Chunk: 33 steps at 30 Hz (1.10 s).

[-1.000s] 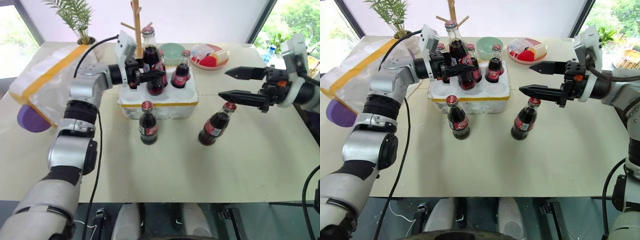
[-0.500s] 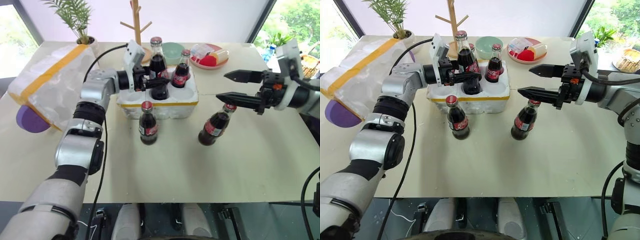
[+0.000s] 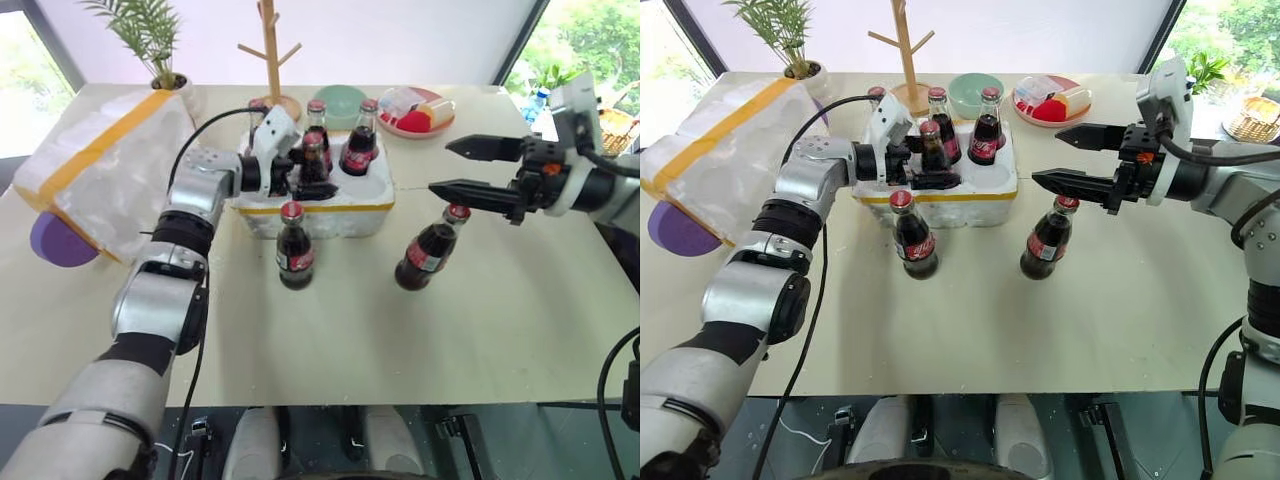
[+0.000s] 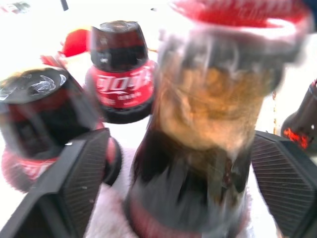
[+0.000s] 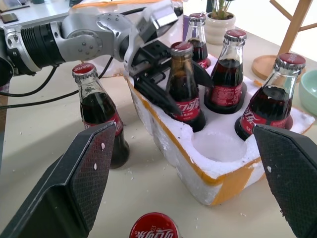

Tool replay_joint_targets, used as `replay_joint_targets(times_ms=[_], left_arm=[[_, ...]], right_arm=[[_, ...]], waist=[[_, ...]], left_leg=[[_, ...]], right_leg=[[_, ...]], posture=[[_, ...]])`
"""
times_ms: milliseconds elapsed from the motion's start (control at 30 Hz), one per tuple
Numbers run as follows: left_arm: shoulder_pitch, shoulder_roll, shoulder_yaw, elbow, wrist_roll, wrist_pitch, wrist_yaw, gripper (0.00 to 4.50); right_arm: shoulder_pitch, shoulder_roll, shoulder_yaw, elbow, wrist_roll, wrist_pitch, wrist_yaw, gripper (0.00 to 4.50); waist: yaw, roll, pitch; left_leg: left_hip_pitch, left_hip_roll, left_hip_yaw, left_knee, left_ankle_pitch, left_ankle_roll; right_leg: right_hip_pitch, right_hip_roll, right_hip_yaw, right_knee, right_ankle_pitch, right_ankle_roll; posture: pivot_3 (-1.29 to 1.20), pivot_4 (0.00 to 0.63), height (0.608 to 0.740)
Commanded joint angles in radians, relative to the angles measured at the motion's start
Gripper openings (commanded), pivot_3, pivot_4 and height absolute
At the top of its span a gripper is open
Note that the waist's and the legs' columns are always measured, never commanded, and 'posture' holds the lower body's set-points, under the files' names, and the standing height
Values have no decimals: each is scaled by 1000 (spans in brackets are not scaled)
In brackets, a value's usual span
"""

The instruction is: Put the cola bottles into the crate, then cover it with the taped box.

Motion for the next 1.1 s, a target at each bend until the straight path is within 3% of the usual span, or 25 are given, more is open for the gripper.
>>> replay_joint_targets(times_ms=[33,200,300,400,467,667,1100], left_arm=[[5,120,111,-221,-140,161,-85,4473],[152,354,143,-520,-247,354,-223,4473],[323,508,141,-671,-287,407,-327,4473],[465,585,151,-815,-339,448,-363,4473],[537,592,156,-905,-365,463,-348,4473],[606,493,95,-1009,-345,432,-219,4473],[523,323,-63,-866,-223,315,-99,4473]], right_arm=[[-29,-11,-16,1,5,-2,5,4500],[-31,-23,-11,13,3,3,23,4500],[-48,-29,0,38,-8,-4,38,4500],[-73,-30,17,68,-21,-13,54,4500],[-93,-28,33,84,-29,-17,68,4500],[-120,-33,63,93,-36,-12,123,4500],[-109,-65,53,44,-16,13,197,4500]], waist=[[-10,0,0],[-24,1,-1],[-22,2,0],[-12,1,0],[-8,1,0],[9,2,0],[5,2,0]], left_leg=[[0,0,0,0,0,0],[2,1,-2,-1,0,0],[4,1,-1,-1,0,0],[5,2,0,-1,0,0],[4,2,0,-1,0,0],[4,-1,1,0,0,1],[5,0,1,0,-1,1]], right_leg=[[0,0,0,0,0,0],[0,0,1,1,0,0],[1,0,2,1,0,0],[2,-1,3,1,0,0],[2,-3,2,1,-1,-1],[3,-4,3,0,-1,-1],[3,0,3,1,0,0]], posture=[[0,150,740],[0,150,740],[0,150,740],[0,150,740],[0,150,740],[0,150,740],[0,150,740]])
